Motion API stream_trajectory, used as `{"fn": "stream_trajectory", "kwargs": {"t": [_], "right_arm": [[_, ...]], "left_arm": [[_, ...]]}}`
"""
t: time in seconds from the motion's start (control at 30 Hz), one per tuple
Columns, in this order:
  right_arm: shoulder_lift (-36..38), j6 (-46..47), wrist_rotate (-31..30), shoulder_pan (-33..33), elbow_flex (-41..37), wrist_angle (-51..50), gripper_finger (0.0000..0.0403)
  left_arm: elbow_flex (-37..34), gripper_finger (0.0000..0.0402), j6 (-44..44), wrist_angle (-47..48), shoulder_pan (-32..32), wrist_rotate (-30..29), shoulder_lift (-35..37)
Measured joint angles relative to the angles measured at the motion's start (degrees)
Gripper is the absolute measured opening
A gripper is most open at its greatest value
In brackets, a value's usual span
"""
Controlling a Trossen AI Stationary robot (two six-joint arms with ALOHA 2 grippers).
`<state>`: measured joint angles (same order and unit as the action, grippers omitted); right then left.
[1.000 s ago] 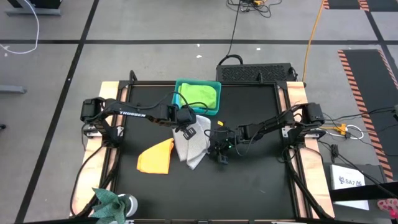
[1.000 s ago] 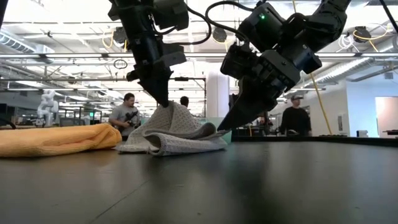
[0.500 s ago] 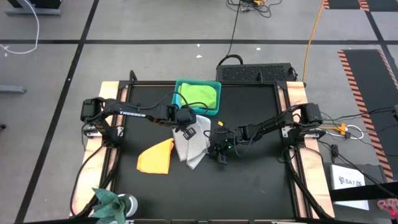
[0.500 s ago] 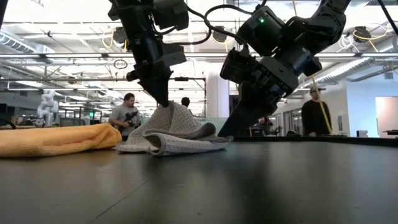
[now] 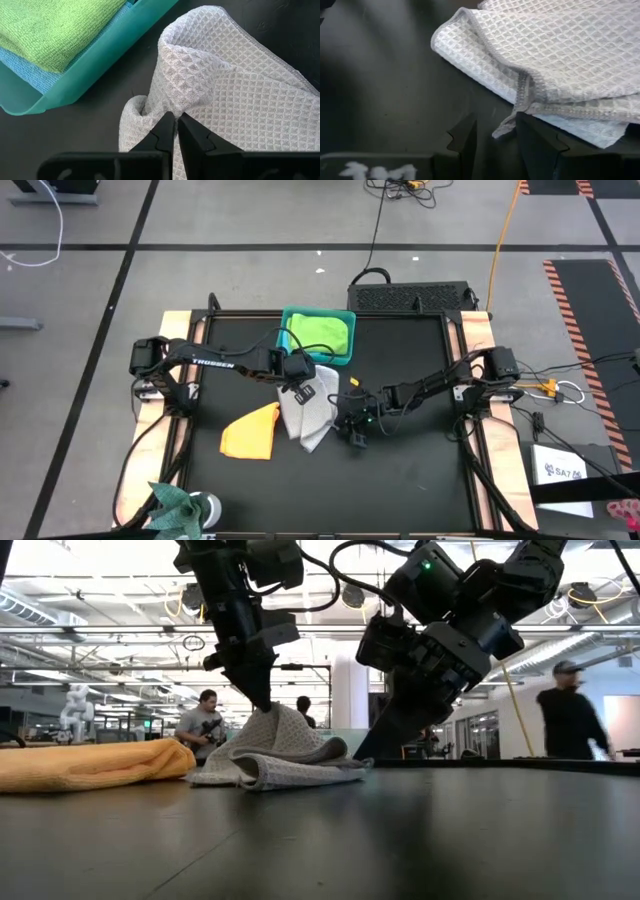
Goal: Fold microfiber towels
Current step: Fold the gray towel
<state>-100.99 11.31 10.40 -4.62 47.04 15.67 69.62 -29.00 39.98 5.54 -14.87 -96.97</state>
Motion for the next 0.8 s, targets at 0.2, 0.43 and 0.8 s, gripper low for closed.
{"fn": "stream_trajectory", "kwargs": {"t": [0.2,0.43,0.8], "right_arm": [[0.00,0.02,-0.15,0.00,-0.01,-0.86,0.0130],[0.00,0.02,-1.45,0.00,-0.01,-0.82,0.0130],[0.02,1.25,-2.94,-0.28,-0.01,-1.63,0.0105]], "left_arm": [[0.00,0.0026,-0.21,-0.02,0.01,0.00,0.00],[0.00,0.0026,-0.30,-0.02,0.00,0.00,0.00],[0.00,0.0026,-1.33,-0.02,0.00,0.00,0.02]]}}
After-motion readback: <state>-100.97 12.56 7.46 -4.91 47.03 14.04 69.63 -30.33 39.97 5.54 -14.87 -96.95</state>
